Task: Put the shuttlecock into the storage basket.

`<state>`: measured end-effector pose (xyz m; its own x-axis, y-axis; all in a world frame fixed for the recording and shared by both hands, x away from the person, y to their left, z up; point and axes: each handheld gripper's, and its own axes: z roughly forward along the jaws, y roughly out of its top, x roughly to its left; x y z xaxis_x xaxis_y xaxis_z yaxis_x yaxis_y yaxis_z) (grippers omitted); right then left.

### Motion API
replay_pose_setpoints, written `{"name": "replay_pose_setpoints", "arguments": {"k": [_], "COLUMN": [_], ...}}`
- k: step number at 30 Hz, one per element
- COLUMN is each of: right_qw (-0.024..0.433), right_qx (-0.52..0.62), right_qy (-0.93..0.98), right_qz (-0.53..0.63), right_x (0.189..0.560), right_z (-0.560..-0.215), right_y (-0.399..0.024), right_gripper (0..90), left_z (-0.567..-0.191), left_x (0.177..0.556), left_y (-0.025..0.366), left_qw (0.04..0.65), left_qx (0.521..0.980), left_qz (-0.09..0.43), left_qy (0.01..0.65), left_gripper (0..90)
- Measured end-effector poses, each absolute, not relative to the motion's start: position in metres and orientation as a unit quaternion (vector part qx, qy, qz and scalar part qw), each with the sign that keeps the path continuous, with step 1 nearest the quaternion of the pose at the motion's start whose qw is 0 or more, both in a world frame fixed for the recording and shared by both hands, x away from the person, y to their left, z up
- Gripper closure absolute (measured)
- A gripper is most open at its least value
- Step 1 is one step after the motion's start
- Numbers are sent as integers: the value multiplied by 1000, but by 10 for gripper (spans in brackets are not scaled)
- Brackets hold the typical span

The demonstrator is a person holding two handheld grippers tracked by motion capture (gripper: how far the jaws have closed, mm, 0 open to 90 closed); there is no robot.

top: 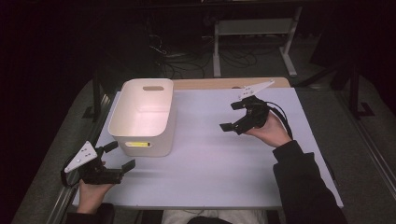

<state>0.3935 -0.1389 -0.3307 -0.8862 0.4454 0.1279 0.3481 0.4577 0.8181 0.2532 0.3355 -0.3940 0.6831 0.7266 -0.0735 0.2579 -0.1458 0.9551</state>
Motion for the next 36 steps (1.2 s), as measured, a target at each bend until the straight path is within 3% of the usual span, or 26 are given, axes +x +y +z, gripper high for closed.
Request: {"name": "replay_pose_setpoints", "arguments": {"k": [36], "right_qw": [61], "right_qx": [268], "right_qy": [838], "right_qz": [470], "right_x": [374], "right_z": [-358], "right_y": [-182], "right_gripper": [0], "left_z": [-394], "left_x": [253], "left_y": [336], "left_qw": [559], "left_qx": [727], "left_qz": [211], "left_qy": [340], "left_gripper": [0]}}
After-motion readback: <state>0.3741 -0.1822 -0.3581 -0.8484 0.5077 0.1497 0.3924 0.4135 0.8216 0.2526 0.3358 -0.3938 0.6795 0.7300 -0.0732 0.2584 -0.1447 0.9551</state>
